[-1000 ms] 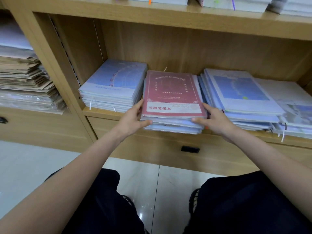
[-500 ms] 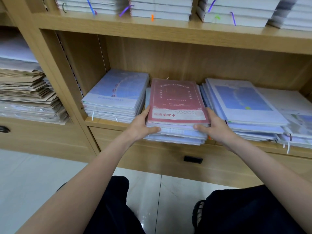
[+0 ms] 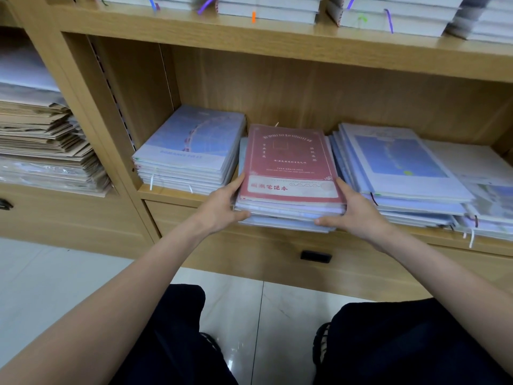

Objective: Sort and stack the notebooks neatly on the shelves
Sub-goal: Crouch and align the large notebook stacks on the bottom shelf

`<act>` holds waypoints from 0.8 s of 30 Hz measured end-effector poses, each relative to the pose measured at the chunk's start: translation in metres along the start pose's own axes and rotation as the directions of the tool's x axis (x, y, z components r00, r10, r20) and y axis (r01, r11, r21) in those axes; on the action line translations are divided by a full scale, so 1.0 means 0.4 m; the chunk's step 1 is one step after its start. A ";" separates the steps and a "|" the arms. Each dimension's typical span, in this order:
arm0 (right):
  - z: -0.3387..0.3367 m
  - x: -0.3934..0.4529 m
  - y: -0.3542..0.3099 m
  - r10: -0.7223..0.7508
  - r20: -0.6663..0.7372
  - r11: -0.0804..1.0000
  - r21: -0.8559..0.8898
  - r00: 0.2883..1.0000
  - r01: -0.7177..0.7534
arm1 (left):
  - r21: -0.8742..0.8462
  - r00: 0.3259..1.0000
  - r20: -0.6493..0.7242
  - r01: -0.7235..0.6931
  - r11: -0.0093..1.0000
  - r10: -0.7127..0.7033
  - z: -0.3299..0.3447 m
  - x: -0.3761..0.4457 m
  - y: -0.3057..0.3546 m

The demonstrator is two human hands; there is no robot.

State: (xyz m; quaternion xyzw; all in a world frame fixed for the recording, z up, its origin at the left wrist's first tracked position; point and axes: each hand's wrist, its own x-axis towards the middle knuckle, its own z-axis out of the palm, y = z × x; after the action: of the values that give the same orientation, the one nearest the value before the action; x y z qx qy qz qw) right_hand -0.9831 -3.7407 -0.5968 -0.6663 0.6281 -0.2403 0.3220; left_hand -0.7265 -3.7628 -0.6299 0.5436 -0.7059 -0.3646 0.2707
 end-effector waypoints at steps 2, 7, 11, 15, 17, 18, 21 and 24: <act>0.002 -0.013 0.000 -0.010 -0.016 0.999 -0.050 1.000 0.009 | 0.031 1.000 0.009 0.005 1.000 -0.005 0.002 -0.006 0.001; 0.010 -0.017 0.012 -0.007 -0.067 0.995 -0.099 0.998 0.001 | 0.043 1.000 -0.011 0.002 0.999 -0.001 0.006 -0.023 -0.013; 0.005 0.001 0.029 0.030 -0.037 1.000 -0.007 0.999 -0.030 | -0.076 0.999 -0.021 0.033 0.997 -0.034 0.003 -0.020 -0.015; -0.008 0.013 0.028 0.045 -0.019 0.997 0.059 0.999 -0.044 | -0.209 0.995 -0.059 0.072 0.975 -0.086 0.003 -0.011 0.002; -0.011 0.018 0.024 0.047 -0.026 0.996 0.073 0.999 -0.045 | -0.242 0.990 -0.101 0.072 0.968 -0.099 0.005 -0.006 0.011; -0.010 0.022 0.022 0.044 -0.029 0.997 0.060 0.999 -0.042 | -0.255 0.987 -0.121 0.071 0.964 -0.105 0.006 -0.003 0.012; -0.005 0.038 0.017 0.036 -0.029 0.999 0.004 0.999 -0.036 | -0.305 0.978 -0.165 0.069 0.950 -0.124 0.002 0.005 0.007; -0.011 0.054 0.018 0.046 -0.019 0.999 -0.014 0.999 -0.047 | -0.293 0.977 -0.181 0.057 0.954 -0.114 0.002 0.011 0.009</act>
State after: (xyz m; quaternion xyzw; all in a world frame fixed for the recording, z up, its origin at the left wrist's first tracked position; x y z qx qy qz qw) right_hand -0.9890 -3.7628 -0.6009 -0.6517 0.6481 -0.2343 0.3170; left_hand -0.7301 -3.7664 -0.6276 0.5623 -0.5912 -0.4188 0.3986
